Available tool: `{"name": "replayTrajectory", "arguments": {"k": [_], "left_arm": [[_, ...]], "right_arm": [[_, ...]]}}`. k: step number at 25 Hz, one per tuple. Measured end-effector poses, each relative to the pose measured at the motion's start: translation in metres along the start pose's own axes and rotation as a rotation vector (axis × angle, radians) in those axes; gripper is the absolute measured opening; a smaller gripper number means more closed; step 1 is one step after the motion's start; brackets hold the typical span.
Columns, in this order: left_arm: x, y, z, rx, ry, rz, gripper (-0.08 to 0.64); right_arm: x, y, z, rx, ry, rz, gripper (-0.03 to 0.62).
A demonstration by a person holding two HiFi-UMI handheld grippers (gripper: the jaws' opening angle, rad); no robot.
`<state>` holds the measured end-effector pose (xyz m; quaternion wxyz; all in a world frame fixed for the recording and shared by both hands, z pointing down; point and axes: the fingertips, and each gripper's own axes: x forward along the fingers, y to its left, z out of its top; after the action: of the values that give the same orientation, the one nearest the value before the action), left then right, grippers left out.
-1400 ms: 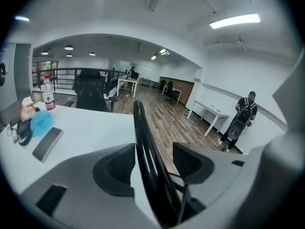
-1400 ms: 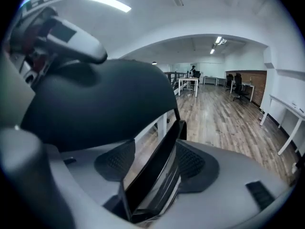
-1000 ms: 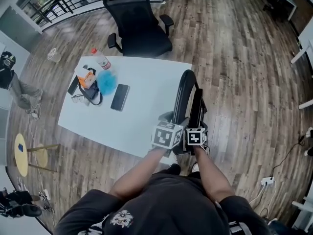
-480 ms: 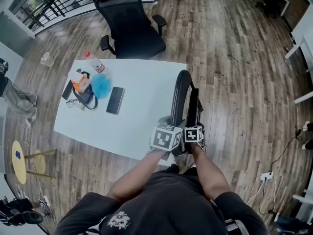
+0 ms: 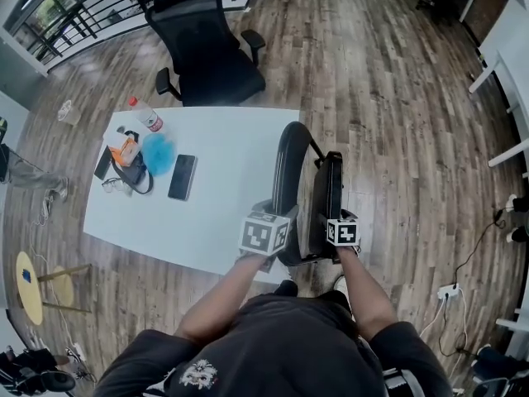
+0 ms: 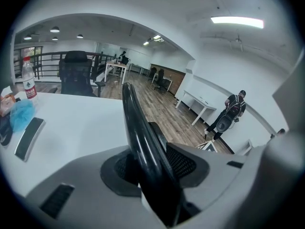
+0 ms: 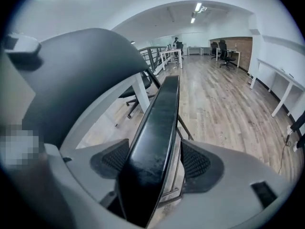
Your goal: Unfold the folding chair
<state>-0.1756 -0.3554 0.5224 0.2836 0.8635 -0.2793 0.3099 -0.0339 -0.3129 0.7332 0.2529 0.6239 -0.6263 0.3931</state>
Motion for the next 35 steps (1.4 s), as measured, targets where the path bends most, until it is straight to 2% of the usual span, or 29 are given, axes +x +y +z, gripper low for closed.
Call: {"name": "replayTrajectory", "arguments": {"k": [5, 8, 14, 16, 18, 21, 23, 27, 31, 35], "left_arm": [[0.014, -0.004, -0.007, 0.000, 0.026, 0.029, 0.160], [0.027, -0.013, -0.010, 0.025, 0.057, 0.071, 0.160], [0.069, -0.055, -0.027, 0.104, 0.171, 0.113, 0.202], [0.083, -0.060, -0.034, 0.091, 0.197, 0.133, 0.202], [0.099, -0.062, -0.048, 0.041, 0.219, 0.151, 0.202], [0.122, -0.063, -0.060, -0.019, 0.233, 0.196, 0.202], [0.138, -0.068, -0.065, -0.024, 0.240, 0.218, 0.202], [0.179, -0.091, -0.080, -0.029, 0.250, 0.222, 0.201], [0.210, -0.122, -0.089, -0.034, 0.266, 0.233, 0.201], [0.239, -0.134, -0.090, -0.027, 0.250, 0.271, 0.200]], "right_arm": [[-0.019, -0.063, -0.012, 0.060, -0.047, 0.064, 0.340], [-0.027, -0.102, -0.022, 0.076, -0.046, 0.122, 0.328], [-0.032, -0.203, -0.054, 0.275, -0.060, 0.225, 0.330], [-0.028, -0.235, -0.064, 0.326, -0.047, 0.256, 0.330], [-0.024, -0.265, -0.079, 0.362, -0.034, 0.278, 0.340], [-0.012, -0.313, -0.095, 0.371, -0.040, 0.309, 0.356], [0.000, -0.344, -0.108, 0.383, -0.045, 0.335, 0.356], [0.024, -0.414, -0.150, 0.422, -0.003, 0.324, 0.356], [0.043, -0.463, -0.184, 0.465, 0.036, 0.346, 0.356], [0.068, -0.505, -0.206, 0.488, 0.042, 0.406, 0.356]]}}
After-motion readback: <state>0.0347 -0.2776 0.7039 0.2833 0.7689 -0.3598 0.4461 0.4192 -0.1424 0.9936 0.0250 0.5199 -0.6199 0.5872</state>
